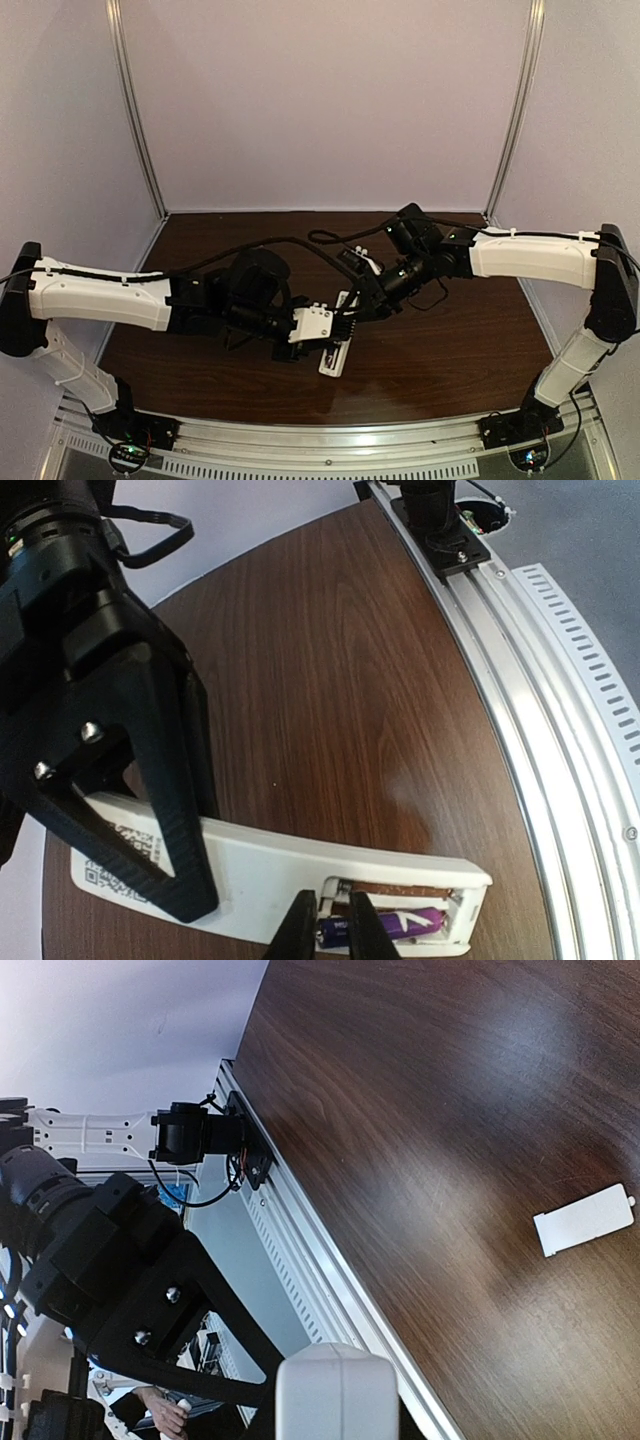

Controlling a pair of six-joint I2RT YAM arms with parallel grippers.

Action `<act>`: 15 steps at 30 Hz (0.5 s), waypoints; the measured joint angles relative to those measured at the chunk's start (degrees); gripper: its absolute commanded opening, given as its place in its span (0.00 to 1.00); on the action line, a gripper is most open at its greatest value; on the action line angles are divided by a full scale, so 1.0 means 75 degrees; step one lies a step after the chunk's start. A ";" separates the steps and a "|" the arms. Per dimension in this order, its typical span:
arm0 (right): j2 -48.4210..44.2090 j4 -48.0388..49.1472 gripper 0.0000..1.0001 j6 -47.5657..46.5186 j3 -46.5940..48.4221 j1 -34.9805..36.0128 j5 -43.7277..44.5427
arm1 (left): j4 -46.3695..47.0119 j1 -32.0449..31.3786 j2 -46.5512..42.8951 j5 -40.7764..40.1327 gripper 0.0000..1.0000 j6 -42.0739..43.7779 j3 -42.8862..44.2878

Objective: Load the batteries into the remote control
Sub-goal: Load the battery into the battery compartment.

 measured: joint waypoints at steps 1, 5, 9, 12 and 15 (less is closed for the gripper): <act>0.0000 -0.0009 0.00 -0.0032 0.0038 0.0000 0.0029 | -0.0006 -0.0012 0.0023 -0.0003 0.10 0.0020 0.0006; 0.0006 -0.0163 0.00 -0.0085 0.0093 0.0000 0.0096 | -0.0102 -0.0070 0.0105 -0.0047 0.08 0.0093 0.0099; 0.0006 -0.0256 0.00 -0.0119 0.0108 0.0000 0.0152 | -0.0111 -0.0085 0.0169 -0.0076 0.04 0.0137 0.0137; 0.0006 -0.0274 0.00 -0.0157 0.0122 0.0003 0.0152 | -0.0111 -0.0090 0.0172 -0.0085 0.03 0.0154 0.0146; 0.0006 -0.0291 0.00 -0.0219 0.0152 0.0006 0.0154 | -0.0102 -0.0090 0.0172 -0.0076 0.01 0.0157 0.0149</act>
